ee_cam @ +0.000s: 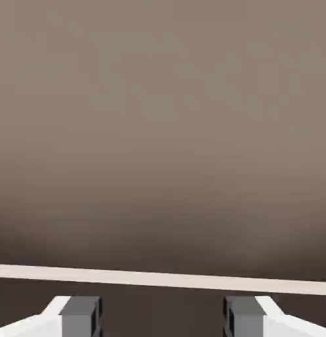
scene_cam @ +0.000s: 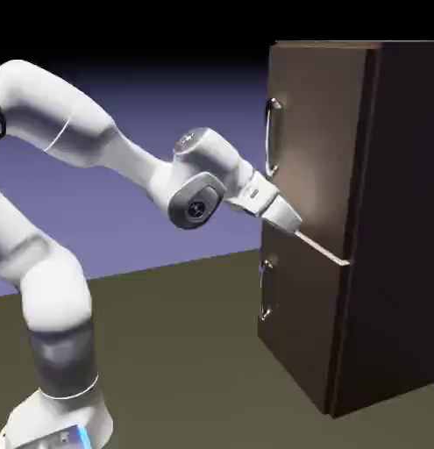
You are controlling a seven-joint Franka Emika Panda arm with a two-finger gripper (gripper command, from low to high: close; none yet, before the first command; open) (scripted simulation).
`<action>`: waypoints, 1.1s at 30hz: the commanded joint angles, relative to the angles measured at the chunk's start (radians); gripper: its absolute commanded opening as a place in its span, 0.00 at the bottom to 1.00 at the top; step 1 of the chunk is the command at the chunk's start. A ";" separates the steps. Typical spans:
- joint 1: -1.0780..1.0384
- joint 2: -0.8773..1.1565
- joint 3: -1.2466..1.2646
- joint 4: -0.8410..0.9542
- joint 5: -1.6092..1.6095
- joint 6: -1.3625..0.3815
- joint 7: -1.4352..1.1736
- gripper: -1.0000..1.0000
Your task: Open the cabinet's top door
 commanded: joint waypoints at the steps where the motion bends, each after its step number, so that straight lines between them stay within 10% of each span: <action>1: -0.031 -0.021 0.004 0.011 0.043 -0.011 0.019 0.50; 33: -0.509 -0.515 0.662 0.098 1.435 -0.135 1.296 0.50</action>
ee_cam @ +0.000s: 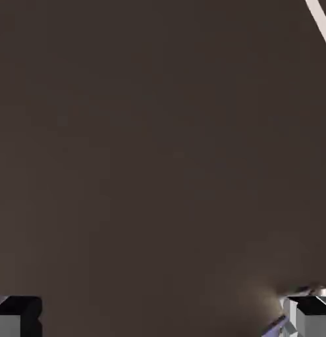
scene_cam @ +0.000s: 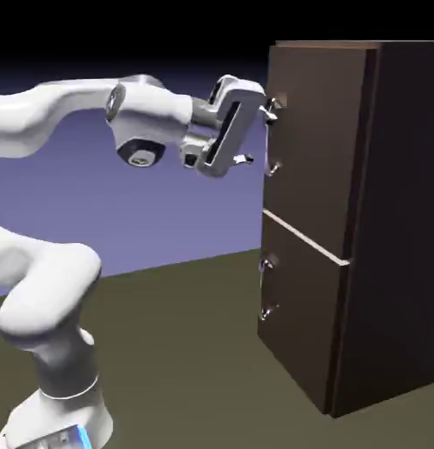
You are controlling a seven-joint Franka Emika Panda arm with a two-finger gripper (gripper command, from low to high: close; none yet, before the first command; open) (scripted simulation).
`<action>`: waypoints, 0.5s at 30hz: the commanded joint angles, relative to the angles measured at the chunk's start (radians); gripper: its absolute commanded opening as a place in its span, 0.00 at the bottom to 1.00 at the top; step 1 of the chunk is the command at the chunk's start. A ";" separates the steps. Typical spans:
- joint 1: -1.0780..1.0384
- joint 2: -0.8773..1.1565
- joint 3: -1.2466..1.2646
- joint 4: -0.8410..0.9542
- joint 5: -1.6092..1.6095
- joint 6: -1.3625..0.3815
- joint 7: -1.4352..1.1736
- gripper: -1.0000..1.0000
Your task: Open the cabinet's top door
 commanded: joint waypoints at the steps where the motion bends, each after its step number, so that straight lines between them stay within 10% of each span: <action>1: -0.015 -0.015 0.021 0.003 0.044 -0.004 0.040 0.50; 15: -0.221 -0.232 0.300 0.037 0.653 -0.057 0.595 0.50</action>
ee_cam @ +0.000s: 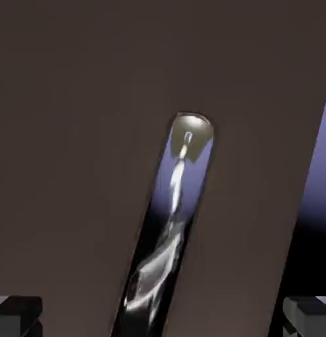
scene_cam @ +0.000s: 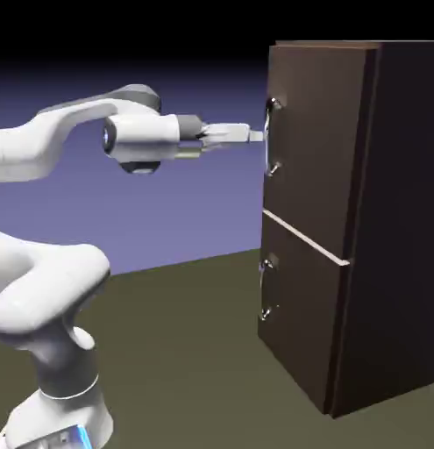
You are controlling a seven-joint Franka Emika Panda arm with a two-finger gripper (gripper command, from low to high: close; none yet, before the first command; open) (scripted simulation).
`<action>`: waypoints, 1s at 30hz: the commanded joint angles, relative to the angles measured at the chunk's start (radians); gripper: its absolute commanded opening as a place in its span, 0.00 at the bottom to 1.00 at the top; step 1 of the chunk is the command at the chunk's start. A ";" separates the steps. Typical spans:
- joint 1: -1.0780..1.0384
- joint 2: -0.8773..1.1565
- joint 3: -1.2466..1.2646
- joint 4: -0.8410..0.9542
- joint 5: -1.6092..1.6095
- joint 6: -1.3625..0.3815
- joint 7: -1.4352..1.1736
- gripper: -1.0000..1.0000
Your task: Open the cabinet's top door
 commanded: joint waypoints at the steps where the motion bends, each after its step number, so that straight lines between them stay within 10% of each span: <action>1: -0.001 -0.016 -0.014 -0.010 0.043 0.002 0.029 0.50; 9: -0.191 0.017 0.045 0.097 0.176 -0.073 -0.012 0.50; 10: -0.191 0.017 0.045 0.097 0.176 -0.073 -0.012 0.00; 30: 0.112 -0.037 -0.637 -0.288 -0.256 -0.731 -0.239 0.00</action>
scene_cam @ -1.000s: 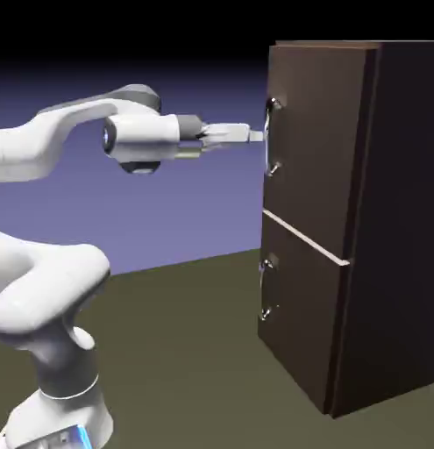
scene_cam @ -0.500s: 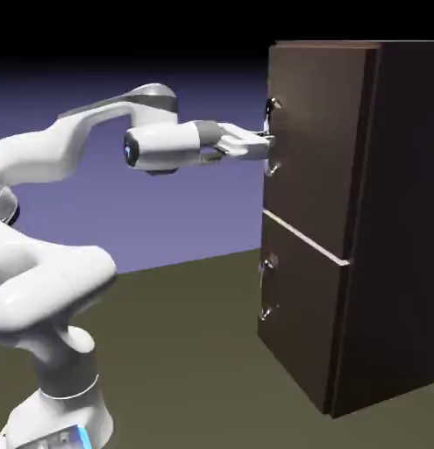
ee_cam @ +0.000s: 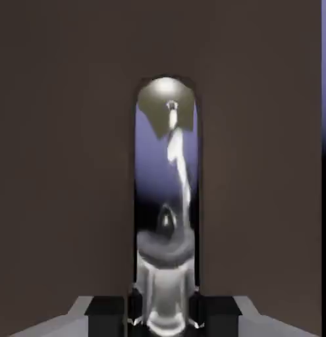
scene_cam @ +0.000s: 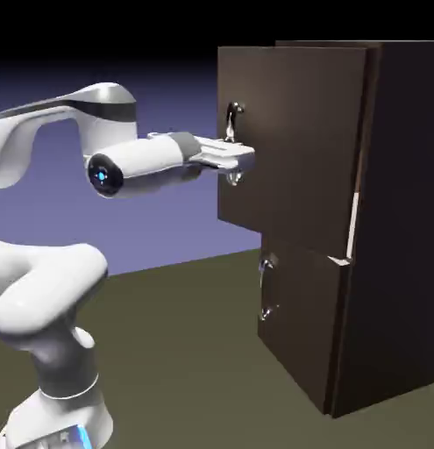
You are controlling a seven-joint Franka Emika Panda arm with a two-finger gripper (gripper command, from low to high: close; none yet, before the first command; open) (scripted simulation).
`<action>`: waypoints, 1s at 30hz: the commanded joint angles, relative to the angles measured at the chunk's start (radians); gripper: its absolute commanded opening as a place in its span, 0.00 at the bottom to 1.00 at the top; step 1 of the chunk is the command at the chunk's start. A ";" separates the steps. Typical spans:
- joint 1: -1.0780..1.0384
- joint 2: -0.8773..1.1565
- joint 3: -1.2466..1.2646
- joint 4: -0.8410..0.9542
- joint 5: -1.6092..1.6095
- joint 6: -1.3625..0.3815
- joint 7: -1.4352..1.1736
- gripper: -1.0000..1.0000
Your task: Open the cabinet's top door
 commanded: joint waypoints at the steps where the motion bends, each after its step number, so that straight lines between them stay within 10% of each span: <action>1: 0.001 0.006 -0.036 -0.004 -0.031 -0.031 -0.009 0.00; 30: 0.293 0.813 -0.999 0.550 -0.862 -1.027 -0.392 0.00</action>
